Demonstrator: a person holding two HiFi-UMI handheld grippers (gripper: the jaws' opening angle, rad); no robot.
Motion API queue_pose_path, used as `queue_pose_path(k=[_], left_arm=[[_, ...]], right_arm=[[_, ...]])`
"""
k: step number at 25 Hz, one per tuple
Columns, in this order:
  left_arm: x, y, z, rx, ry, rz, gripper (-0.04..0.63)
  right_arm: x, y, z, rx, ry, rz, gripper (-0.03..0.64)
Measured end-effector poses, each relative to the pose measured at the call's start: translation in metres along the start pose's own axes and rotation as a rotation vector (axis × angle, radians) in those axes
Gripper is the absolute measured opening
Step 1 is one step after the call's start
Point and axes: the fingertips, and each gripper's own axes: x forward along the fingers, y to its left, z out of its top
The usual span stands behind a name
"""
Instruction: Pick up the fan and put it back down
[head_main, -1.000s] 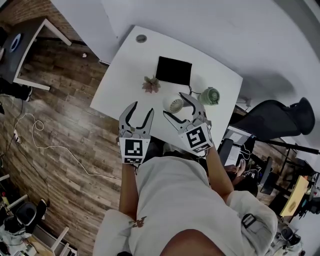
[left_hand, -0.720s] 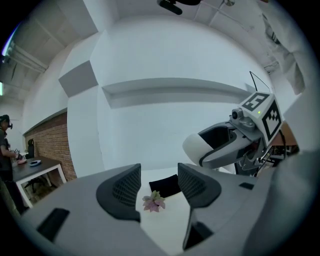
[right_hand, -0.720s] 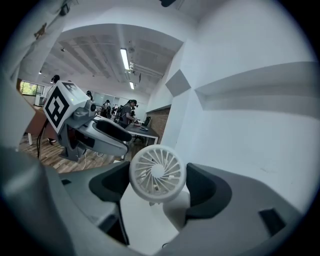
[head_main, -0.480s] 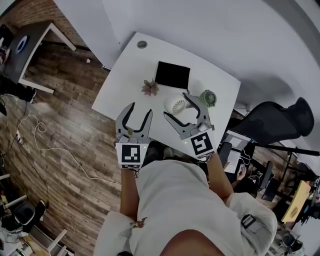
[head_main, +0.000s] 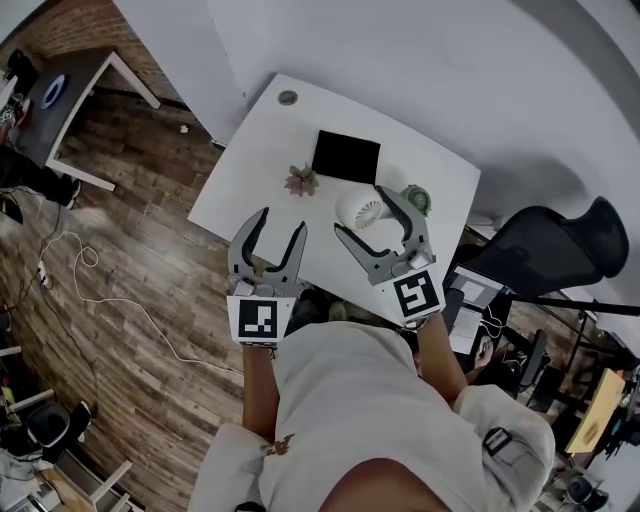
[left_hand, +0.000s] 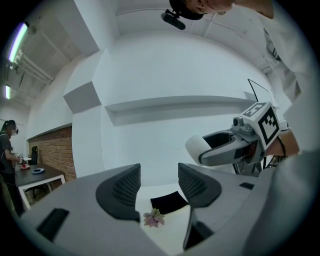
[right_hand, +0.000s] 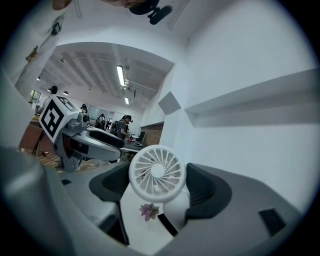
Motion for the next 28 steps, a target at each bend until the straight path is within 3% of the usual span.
queue_pose_path(k=[12, 19, 28], left_arm=[[-0.001, 0.005, 0.004, 0.004, -0.007, -0.003, 0.233], [0.009, 0.01, -0.017, 0.038, 0.048, -0.039, 0.233], [0.025, 0.021, -0.053, 0.006, 0.118, -0.082, 0.233]], right_arm=[[0.004, -0.002, 0.005, 0.009, -0.009, -0.008, 0.357], [0.021, 0.001, -0.015, 0.007, 0.061, 0.009, 0.357], [0.046, 0.003, -0.053, 0.059, 0.161, 0.009, 0.357]])
